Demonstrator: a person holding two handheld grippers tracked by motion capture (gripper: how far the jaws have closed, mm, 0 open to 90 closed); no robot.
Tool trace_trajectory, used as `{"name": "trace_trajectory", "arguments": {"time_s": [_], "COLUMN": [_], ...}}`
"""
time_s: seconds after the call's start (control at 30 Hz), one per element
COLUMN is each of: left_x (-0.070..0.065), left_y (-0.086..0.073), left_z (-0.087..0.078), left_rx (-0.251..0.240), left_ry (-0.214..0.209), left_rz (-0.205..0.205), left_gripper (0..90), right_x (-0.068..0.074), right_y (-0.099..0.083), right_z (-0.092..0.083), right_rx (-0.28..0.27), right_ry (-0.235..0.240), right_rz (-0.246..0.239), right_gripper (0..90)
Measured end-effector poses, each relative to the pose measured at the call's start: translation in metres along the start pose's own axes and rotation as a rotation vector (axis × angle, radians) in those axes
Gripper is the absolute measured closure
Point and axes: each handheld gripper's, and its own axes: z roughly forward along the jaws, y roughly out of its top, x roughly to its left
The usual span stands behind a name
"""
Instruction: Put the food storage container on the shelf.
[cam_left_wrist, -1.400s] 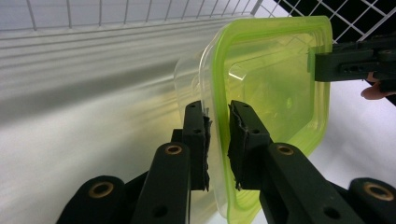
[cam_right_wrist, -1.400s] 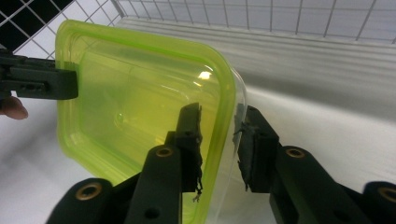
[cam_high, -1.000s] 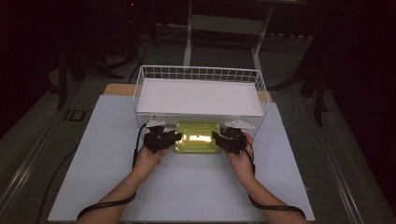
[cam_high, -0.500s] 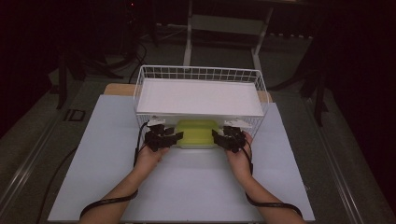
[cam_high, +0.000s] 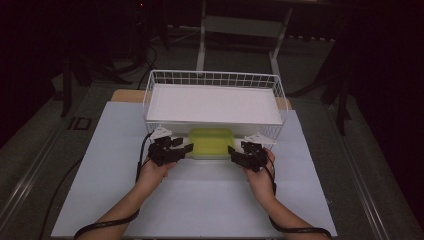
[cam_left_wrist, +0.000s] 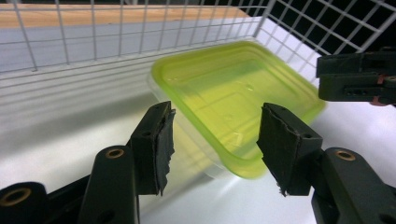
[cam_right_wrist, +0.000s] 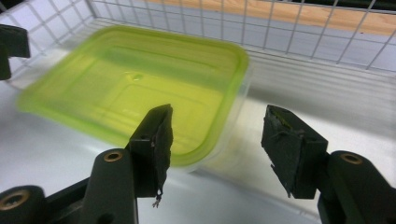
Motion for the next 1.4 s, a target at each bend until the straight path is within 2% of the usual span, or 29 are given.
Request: {"name": "trace_trajectory", "arguments": {"time_s": [0.1, 0.17, 0.23, 0.33, 0.4, 0.43, 0.47, 0.53, 0.6, 0.67, 0.7, 0.73, 0.77, 0.8, 0.83, 0.9, 0.97, 1.07, 1.17, 1.4], "left_x": [-0.005, -0.009, -0.014, -0.017, -0.018, -0.017, -0.016, -0.016, -0.017, -0.017, -0.019, -0.021, -0.021, -0.024, -0.026, -0.03, -0.034, -0.039, -0.043, -0.045], "left_y": [-0.001, -0.002, -0.003, -0.006, -0.01, -0.012, -0.015, -0.02, -0.025, -0.029, -0.031, -0.033, -0.033, -0.036, -0.037, -0.037, -0.038, -0.041, -0.047, -0.056], "left_z": [-0.007, -0.012, -0.015, -0.021, -0.025, -0.027, -0.029, -0.032, -0.035, -0.036, -0.035, -0.035, -0.035, -0.036, -0.037, -0.038, -0.042, -0.047, -0.05, -0.048], "left_rx": [-0.008, -0.008, -0.006, -0.007, -0.017, -0.016, -0.017, -0.014, -0.027, -0.008, 0.001, 0.003, 0.003, -0.01, -0.019, -0.007, 0.0, 0.005, 0.005, -0.007], "left_ry": [-0.02, -0.032, -0.035, -0.053, -0.074, -0.102, -0.14, -0.152, -0.163, -0.182, -0.18, -0.179, -0.179, -0.175, -0.184, -0.179, -0.16, -0.154, -0.123, -0.091], "left_rz": [-0.006, 0.004, 0.02, 0.005, -0.015, -0.011, -0.003, 0.004, 0.007, -0.002, 0.001, 0.021, 0.021, 0.043, 0.044, 0.057, 0.084, 0.101, 0.133, 0.161], "left_gripper": [45.5, 45.5, 45.5, 45.3, 42.0, 40.4, 33.9, 31.2, 30.0, 23.7, 22.1, 17.9, 14.9, 14.3, 11.1, 1.7, 1.6, 1.6, 1.6, 1.6], "right_x": [0.006, 0.011, 0.015, 0.019, 0.021, 0.022, 0.022, 0.024, 0.026, 0.029, 0.03, 0.032, 0.034, 0.035, 0.036, 0.039, 0.042, 0.046, 0.048, 0.046], "right_y": [-0.001, -0.003, -0.004, -0.006, -0.007, -0.008, -0.009, -0.01, -0.011, -0.013, -0.014, -0.015, -0.017, -0.018, -0.019, -0.021, -0.024, -0.027, -0.027, -0.024], "right_z": [-0.006, -0.009, -0.011, -0.013, -0.014, -0.013, -0.013, -0.013, -0.013, -0.013, -0.012, -0.011, -0.01, -0.009, -0.008, -0.005, -0.002, 0.004, 0.01, 0.025], "right_rx": [0.011, 0.017, 0.025, 0.025, 0.031, 0.033, 0.038, 0.054, 0.055, 0.065, 0.066, 0.067, 0.073, 0.073, 0.075, 0.08, 0.089, 0.107, 0.113, 0.114], "right_ry": [0.027, 0.045, 0.059, 0.087, 0.104, 0.11, 0.124, 0.14, 0.156, 0.168, 0.175, 0.18, 0.171, 0.174, 0.176, 0.18, 0.181, 0.19, 0.19, 0.172], "right_rz": [-0.002, -0.011, -0.024, -0.025, -0.044, -0.048, -0.046, -0.05, -0.053, -0.051, -0.051, -0.059, -0.077, -0.079, -0.086, -0.099, -0.112, -0.114, -0.114, -0.096], "right_gripper": [43.6, 45.2, 49.3, 62.5, 71.1, 76.9, 81.2, 89.6, 89.8, 89.8, 89.8, 89.8, 89.8, 89.8, 89.8, 89.8, 89.9, 89.9, 89.9, 89.9]}}
